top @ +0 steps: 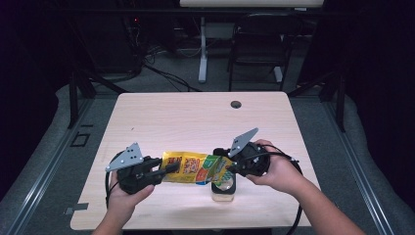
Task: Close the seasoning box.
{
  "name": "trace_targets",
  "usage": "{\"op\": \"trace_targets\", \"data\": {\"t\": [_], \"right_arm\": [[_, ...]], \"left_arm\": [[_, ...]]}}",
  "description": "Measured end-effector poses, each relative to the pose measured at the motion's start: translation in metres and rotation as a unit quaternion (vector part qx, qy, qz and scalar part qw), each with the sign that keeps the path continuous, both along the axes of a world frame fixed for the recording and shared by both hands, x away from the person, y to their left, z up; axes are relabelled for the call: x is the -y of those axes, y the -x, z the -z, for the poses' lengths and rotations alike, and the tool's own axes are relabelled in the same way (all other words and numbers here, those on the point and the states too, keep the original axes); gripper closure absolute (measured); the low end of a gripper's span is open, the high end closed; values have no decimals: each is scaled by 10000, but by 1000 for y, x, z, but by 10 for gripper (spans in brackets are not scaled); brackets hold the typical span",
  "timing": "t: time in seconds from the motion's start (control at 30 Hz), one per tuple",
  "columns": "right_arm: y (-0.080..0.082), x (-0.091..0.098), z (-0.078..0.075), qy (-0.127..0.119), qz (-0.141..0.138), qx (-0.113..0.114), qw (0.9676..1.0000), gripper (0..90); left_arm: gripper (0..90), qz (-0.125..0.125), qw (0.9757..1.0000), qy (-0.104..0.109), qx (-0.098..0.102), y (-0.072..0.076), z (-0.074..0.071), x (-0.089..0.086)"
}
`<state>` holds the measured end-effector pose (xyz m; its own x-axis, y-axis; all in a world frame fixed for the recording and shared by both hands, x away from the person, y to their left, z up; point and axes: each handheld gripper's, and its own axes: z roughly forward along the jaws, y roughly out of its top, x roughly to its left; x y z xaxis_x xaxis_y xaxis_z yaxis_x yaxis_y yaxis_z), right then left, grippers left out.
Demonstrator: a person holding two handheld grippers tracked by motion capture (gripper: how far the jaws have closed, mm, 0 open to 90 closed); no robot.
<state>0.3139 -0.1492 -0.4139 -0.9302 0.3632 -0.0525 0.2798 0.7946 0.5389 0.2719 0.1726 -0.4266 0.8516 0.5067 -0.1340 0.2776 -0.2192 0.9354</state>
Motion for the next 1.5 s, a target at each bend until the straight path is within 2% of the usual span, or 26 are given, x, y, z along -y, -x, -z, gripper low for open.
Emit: {"op": "trace_targets", "data": {"t": [0.07,0.1,0.2,0.43,0.87,0.97,1.03,1.07,1.1,1.5], "right_arm": [[0,2,0,41,-15,10,10000,886],[1,2,1,-62,41,-20,10000,886],[1,4,1,16,41,17,10000,886],[1,9,2,-21,89,8,10000,883],[2,11,4,-87,124,-10,9999,876],[2,12,3,-38,102,-6,9999,876],[2,11,4,-111,121,-19,9999,876],[2,12,3,-30,101,-7,9999,876],[2,11,4,-98,125,-12,9999,876],[2,13,4,-26,87,-32,10000,872]], "left_arm": [[723,17,10000,-17,6,0,-1,1],[724,12,10000,-13,6,0,-2,2],[724,35,10000,-31,26,-1,-3,5],[725,81,10000,-34,34,-3,-6,10],[723,101,9999,-23,40,-4,-7,12],[723,98,9999,-17,50,-4,-7,12],[723,96,9999,-22,50,-4,-7,12],[723,96,9999,-20,50,-4,-7,12],[724,97,9999,-20,46,-4,-7,12],[723,125,9999,-67,55,-4,-10,15]]}}
